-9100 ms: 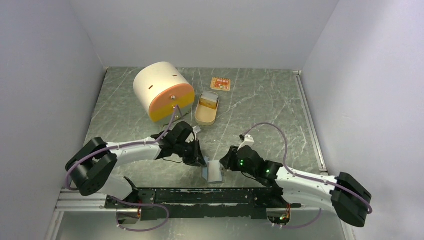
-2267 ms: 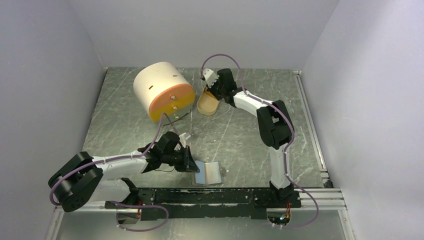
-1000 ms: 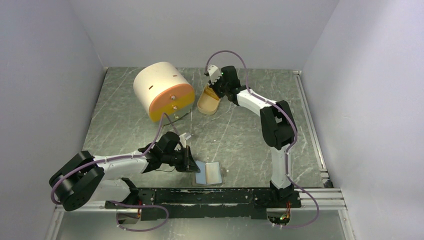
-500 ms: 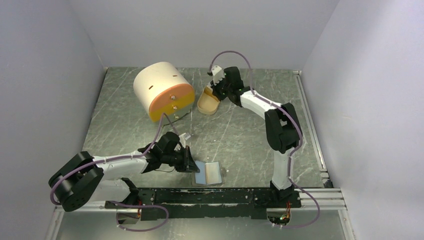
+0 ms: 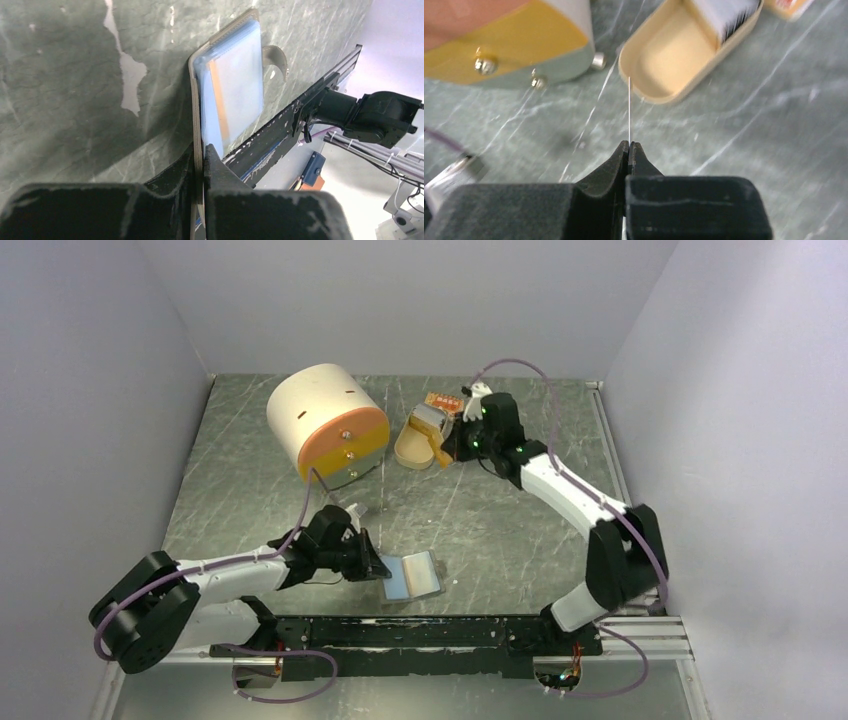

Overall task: Put the credit cards into the card holder
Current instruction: Pick up the credit card from the storage box, then insert the credit card into the card holder.

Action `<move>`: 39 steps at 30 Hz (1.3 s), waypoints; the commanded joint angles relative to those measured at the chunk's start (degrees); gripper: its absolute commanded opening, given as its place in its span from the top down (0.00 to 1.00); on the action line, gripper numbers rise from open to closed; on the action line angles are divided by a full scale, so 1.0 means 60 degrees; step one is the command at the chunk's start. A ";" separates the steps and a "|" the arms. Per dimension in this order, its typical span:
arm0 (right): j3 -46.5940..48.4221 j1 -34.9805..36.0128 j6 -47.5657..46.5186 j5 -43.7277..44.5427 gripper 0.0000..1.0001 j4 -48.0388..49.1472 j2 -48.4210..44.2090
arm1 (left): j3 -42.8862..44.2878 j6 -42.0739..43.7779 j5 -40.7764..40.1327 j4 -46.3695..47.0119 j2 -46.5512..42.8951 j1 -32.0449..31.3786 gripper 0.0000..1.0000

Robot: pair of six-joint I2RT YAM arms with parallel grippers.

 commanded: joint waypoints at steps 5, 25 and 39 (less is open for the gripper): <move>-0.3435 0.0940 0.4053 -0.0022 1.00 0.0621 -0.3342 | -0.0275 -0.0182 -0.0396 0.0295 -0.0131 0.0288 0.78; -0.8185 0.4383 0.7665 0.1183 1.00 0.5109 -0.4473 | -0.0898 -0.0432 -0.0865 -0.0832 -0.1304 0.0420 0.73; -0.8894 0.4489 0.8002 0.0787 1.00 0.7511 -0.2660 | -0.0860 -0.0413 -0.1044 -0.1067 -0.0824 0.0431 0.76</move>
